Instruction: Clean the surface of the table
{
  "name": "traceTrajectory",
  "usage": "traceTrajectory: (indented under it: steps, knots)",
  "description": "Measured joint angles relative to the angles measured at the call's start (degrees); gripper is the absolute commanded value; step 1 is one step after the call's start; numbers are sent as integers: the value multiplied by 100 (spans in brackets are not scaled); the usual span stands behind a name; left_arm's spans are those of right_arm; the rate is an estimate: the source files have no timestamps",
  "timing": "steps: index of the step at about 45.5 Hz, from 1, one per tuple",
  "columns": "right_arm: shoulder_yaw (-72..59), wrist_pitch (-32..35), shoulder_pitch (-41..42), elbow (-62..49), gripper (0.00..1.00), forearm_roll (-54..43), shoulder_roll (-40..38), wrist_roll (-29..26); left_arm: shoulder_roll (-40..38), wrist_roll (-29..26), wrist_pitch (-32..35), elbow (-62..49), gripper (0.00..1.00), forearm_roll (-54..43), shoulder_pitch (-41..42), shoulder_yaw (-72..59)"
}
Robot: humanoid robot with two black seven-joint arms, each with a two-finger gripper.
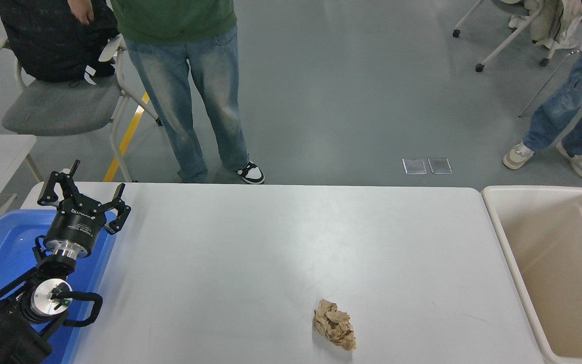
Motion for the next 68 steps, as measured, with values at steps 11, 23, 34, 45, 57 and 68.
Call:
traceTrajectory:
  steps: [11,23,34,45,57,68]
  knots:
    - [569,640,-165,238,99,420,480,25,0,0,0,0,99,2,0,0]
    - [890,948,-258,189,99,553,1293,258,0,0,0,0,99,2,-2,0]
    - [976,1121,-452,132,99,581,1635,561,0,0,0,0,99,1,-6,0]
    - [1007,1181,-535,-64,99,590,1811,833,0,1,0,0,99,1,-8,0]
    - [978,919,-505,-109,99,373,1881,1061,0,1,0,0,99,1,-8,0]
    - [908,335,-552,376,99,60,1942,1117,0,1,0,0,99,0,-9,0]
